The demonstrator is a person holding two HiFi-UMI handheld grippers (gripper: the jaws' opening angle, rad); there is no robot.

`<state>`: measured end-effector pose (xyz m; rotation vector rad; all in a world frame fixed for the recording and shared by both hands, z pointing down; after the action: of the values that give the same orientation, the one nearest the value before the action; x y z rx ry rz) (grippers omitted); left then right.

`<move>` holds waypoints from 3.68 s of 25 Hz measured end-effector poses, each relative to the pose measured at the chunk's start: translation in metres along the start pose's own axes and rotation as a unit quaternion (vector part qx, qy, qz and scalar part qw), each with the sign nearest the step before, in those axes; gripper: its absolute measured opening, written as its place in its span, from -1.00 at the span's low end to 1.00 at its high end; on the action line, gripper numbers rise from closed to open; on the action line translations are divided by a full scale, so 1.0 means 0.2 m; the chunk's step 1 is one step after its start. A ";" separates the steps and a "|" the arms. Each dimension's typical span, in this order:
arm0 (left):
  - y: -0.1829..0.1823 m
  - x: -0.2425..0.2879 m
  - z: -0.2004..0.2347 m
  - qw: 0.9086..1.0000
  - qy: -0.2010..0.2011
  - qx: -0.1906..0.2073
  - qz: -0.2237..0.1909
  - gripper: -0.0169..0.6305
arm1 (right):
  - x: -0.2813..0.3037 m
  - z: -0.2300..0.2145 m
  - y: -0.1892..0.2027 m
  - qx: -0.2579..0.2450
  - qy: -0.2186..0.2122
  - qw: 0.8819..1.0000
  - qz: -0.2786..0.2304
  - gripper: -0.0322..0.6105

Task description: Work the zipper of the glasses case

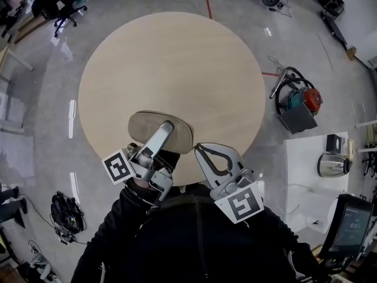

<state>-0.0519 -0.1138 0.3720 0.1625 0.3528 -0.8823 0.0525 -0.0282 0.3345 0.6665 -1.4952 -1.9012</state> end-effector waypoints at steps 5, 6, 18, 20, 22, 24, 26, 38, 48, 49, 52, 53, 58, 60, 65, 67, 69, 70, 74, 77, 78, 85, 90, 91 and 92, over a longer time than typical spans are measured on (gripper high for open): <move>0.03 -0.03 0.05 0.998 -0.029 0.029 0.040 0.11 | 0.01 -0.01 0.05 -0.036 0.012 0.999 0.033 -0.87; 0.03 -0.04 0.06 0.998 -0.034 0.026 0.041 0.11 | 0.01 -0.01 0.06 -0.037 0.015 0.999 0.037 -0.87; 0.09 -0.18 0.16 0.990 -0.083 0.059 0.102 0.10 | 0.05 -0.03 0.18 -0.054 -0.057 0.993 0.091 -0.87; 0.10 -0.19 0.17 0.987 -0.091 0.068 0.117 0.10 | 0.05 -0.02 0.19 -0.062 -0.074 0.990 0.101 -0.87; 0.10 -0.19 0.18 0.984 -0.099 0.073 0.129 0.10 | 0.05 -0.02 0.21 -0.067 -0.085 0.988 0.108 -0.87; 0.11 -0.20 0.20 0.981 -0.108 0.077 0.139 0.10 | 0.05 -0.01 0.23 -0.066 -0.092 0.987 0.115 -0.87; 0.11 -0.22 0.23 0.978 -0.120 0.082 0.150 0.10 | 0.06 0.00 0.26 -0.069 -0.100 0.984 0.128 -0.87; -0.06 -0.26 0.37 0.994 -0.104 0.018 0.038 0.04 | 0.08 0.10 0.43 0.060 -0.067 0.988 0.126 -0.87; 0.05 -0.28 0.51 0.976 -0.181 -0.002 0.122 0.03 | 0.12 0.07 0.57 0.033 -0.064 0.981 0.182 -0.87; 0.05 -0.29 0.54 0.975 -0.189 0.002 0.118 0.03 | 0.13 0.07 0.61 0.040 -0.067 0.978 0.192 -0.87; 0.07 -0.35 0.70 0.970 -0.208 0.019 0.121 0.03 | 0.15 0.06 0.78 0.040 -0.080 0.968 0.234 -0.87; 0.07 -0.38 0.76 0.967 -0.219 0.027 0.125 0.04 | 0.16 0.07 0.84 0.035 -0.089 0.964 0.249 -0.87; 0.05 -0.54 0.94 0.955 -0.260 0.060 0.131 0.06 | 0.19 0.17 1.07 0.004 -0.139 0.946 0.291 -0.87; 0.03 -0.60 0.96 0.954 -0.269 0.059 0.123 0.19 | 0.19 0.18 1.14 -0.001 -0.141 0.943 0.302 -0.87; -0.04 -0.75 1.00 0.942 -0.303 0.077 0.118 0.23 | 0.17 0.16 1.29 -0.010 -0.152 0.931 0.332 -0.87; -0.06 -0.79 1.00 0.939 -0.313 0.085 0.116 0.23 | 0.15 0.15 1.33 -0.016 -0.156 0.927 0.341 -0.87; -0.07 -0.81 0.99 0.935 -0.320 0.096 0.120 0.22 | 0.13 0.14 1.36 -0.029 -0.155 0.925 0.345 -0.87; -0.06 -0.82 0.98 0.933 -0.322 0.103 0.127 0.21 | 0.13 0.13 1.36 -0.038 -0.152 0.926 0.344 -0.87; -0.04 -0.86 0.94 0.922 -0.318 0.139 0.172 0.21 | 0.14 0.10 1.34 -0.047 -0.149 0.938 0.309 -0.86; -0.04 -0.87 0.93 0.916 -0.317 0.158 0.186 0.21 | 0.16 0.08 1.33 -0.010 -0.151 0.941 0.302 -0.64; -0.05 -0.86 0.92 0.917 -0.317 0.160 0.184 0.21 | 0.15 0.06 1.33 0.007 -0.144 0.942 0.303 -0.62; -0.10 -0.77 0.84 0.915 -0.307 0.203 0.165 0.17 | 0.07 -0.08 1.17 0.162 -0.043 0.953 0.252 -0.60; -0.13 -0.65 0.65 0.912 -0.263 0.266 0.167 0.09 | 0.05 -0.09 0.94 0.282 0.003 0.945 0.169 -0.60; -0.12 -0.62 0.60 0.907 -0.252 0.288 0.175 0.05 | 0.05 -0.08 0.89 0.297 0.007 0.942 0.153 -0.60; -0.11 -0.59 0.56 0.898 -0.241 0.317 0.187 0.01 | 0.04 -0.08 0.85 0.310 0.011 0.940 0.139 -0.60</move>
<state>-0.1123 -0.0737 0.5189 0.5826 -0.4366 -0.5987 0.0854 -0.0724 0.4953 0.6917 -2.0696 -1.1954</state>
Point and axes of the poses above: the fingertips, and each gripper's own axes: x forward along the fingers, z to its left, y out of its underside, the point moved 5 cm from there along -x, backward along the fingers, and after that the axes turned 15 degrees about -z, right-handed, at the moved point
